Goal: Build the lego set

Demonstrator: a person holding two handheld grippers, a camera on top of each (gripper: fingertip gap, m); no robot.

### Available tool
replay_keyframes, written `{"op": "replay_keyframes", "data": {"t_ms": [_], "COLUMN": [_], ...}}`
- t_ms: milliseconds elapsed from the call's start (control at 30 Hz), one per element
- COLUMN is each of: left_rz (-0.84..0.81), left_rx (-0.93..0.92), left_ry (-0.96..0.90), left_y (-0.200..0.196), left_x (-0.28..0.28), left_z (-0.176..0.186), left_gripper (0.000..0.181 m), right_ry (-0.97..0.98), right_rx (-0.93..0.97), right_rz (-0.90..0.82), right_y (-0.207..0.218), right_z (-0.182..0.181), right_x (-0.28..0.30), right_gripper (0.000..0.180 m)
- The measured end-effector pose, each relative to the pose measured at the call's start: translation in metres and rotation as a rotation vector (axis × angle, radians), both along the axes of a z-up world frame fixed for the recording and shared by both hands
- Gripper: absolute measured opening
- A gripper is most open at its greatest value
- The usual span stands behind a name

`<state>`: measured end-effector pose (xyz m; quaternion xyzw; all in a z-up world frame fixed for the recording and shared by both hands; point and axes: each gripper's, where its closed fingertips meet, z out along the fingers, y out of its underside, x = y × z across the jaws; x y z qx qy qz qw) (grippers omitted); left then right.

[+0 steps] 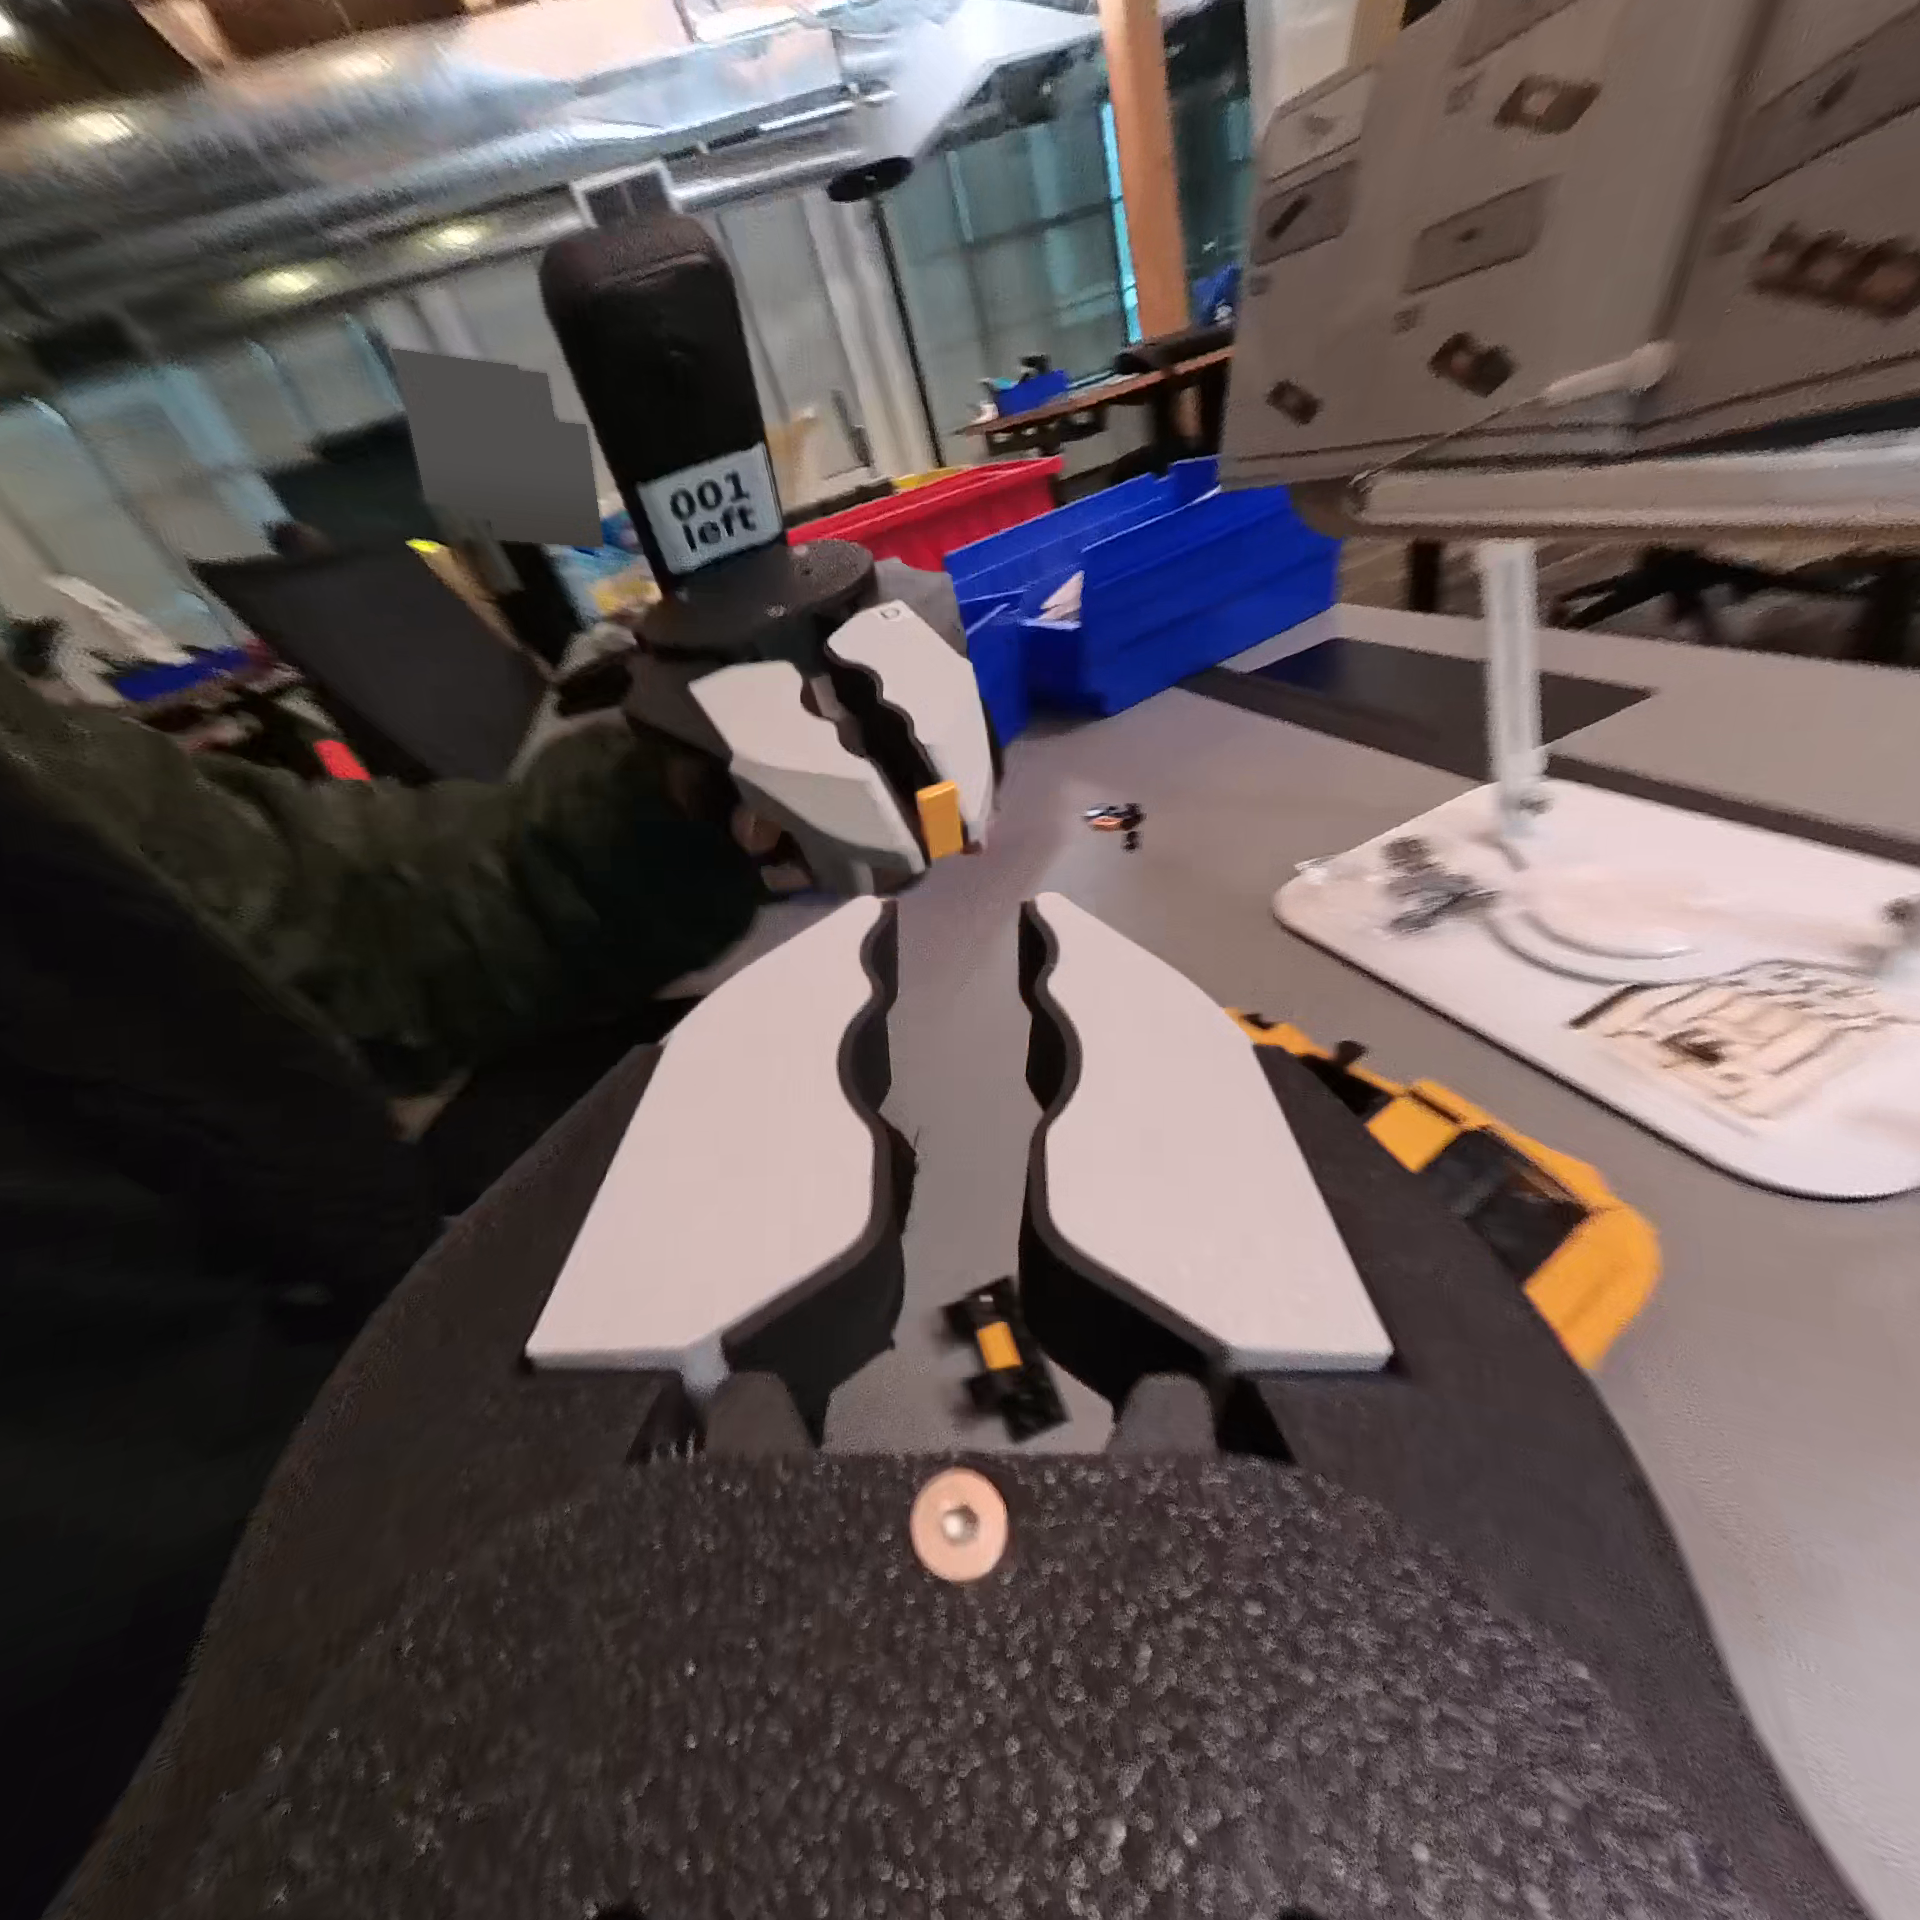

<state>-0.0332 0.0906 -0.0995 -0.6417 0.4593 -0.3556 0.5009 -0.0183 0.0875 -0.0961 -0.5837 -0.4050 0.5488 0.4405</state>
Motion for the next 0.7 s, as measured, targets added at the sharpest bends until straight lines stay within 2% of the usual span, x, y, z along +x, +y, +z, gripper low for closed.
{"op": "replay_keyframes", "data": {"t_ms": [100,233,400,533,700], "left_rz": [-0.025,-0.087,-0.176,-0.174,-0.183], "left_rx": [0.064,0.045,0.035,0.021,0.008], "left_ry": [-0.069,-0.109,-0.115,-0.117,-0.089], "left_y": [-0.01,-0.025,-0.042,-0.043,-0.043], "left_x": [0.026,0.039,0.044,0.044,0.041], "left_z": [0.007,0.007,0.006,0.004,-0.002], "left_gripper": [0.008,0.008,0.008,0.008,0.008], "right_ry": [0.037,0.061,0.016,-0.015,-0.12], "right_rx": [-0.053,0.052,0.117,0.194,0.263], "right_rz": [0.036,0.086,0.165,0.149,0.166], "right_y": [-0.008,-0.024,-0.038,-0.039,-0.038], "right_z": [0.004,0.013,0.011,0.01,0.003], "right_x": [0.004,0.012,0.013,0.013,0.013], "right_gripper": [0.024,0.016,0.015,0.008,0.008]}}
